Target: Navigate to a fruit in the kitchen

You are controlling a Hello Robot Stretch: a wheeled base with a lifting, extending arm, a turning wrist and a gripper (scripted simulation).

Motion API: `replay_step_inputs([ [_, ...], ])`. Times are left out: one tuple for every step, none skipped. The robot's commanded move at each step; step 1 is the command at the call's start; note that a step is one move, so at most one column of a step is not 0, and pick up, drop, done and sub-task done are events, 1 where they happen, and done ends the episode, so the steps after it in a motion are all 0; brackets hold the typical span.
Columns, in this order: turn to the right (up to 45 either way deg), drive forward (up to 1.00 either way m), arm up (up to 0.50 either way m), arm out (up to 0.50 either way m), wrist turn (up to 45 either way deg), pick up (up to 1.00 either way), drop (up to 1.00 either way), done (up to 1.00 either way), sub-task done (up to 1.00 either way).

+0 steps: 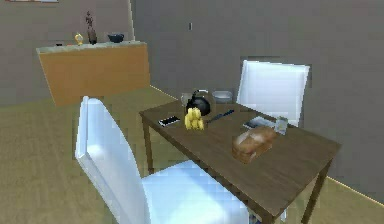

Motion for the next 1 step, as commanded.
replay_step_inputs([
  [0.0, 0.00, 0.00, 0.00, 0.0, 0.00, 0.00, 1.00, 0.00],
])
